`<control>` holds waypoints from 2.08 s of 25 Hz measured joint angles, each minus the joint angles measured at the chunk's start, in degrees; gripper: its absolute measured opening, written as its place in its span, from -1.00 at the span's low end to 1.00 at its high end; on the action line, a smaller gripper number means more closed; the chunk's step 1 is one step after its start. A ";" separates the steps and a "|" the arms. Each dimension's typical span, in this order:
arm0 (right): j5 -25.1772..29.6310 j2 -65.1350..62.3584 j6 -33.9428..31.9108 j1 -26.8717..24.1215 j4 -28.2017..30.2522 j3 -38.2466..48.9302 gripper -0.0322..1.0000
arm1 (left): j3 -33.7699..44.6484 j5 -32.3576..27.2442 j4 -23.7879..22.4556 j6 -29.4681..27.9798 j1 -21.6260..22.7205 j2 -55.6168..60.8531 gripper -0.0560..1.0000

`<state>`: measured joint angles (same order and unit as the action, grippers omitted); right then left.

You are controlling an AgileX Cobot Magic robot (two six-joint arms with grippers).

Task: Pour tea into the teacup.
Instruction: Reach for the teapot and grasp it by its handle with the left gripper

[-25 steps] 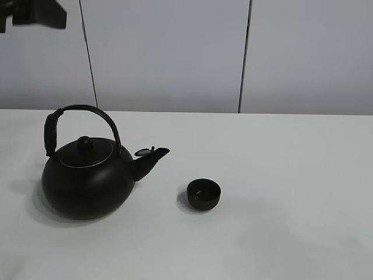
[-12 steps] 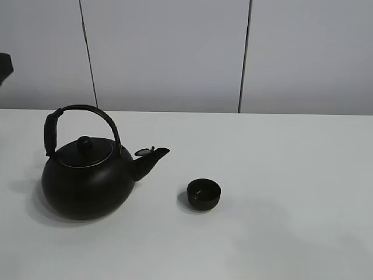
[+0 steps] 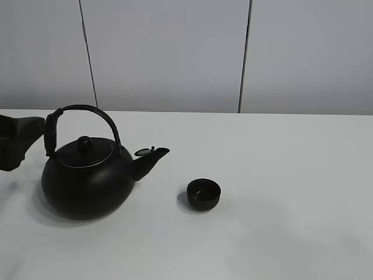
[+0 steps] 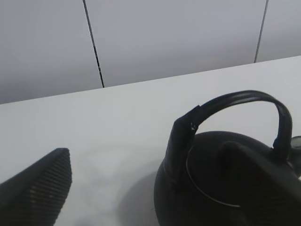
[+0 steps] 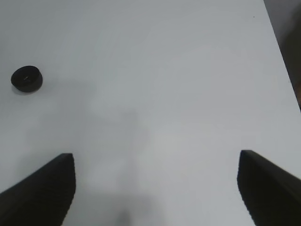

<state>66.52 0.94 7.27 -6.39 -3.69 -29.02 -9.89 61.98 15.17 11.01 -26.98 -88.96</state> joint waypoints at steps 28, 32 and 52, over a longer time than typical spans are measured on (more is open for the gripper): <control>-0.02 0.00 0.00 0.00 0.00 0.00 0.30 | -4.91 1.75 -0.71 -2.29 0.00 -9.97 0.34; -0.02 0.00 0.00 0.00 0.00 0.00 0.30 | -5.53 1.47 -0.71 -2.34 0.00 -11.22 0.34; -0.02 0.00 0.00 0.00 0.01 0.00 0.30 | -11.09 -5.73 -6.97 -0.64 5.12 -11.61 0.34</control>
<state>66.50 0.94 7.27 -6.39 -3.68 -29.02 -20.98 56.25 8.21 10.37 -21.87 -100.57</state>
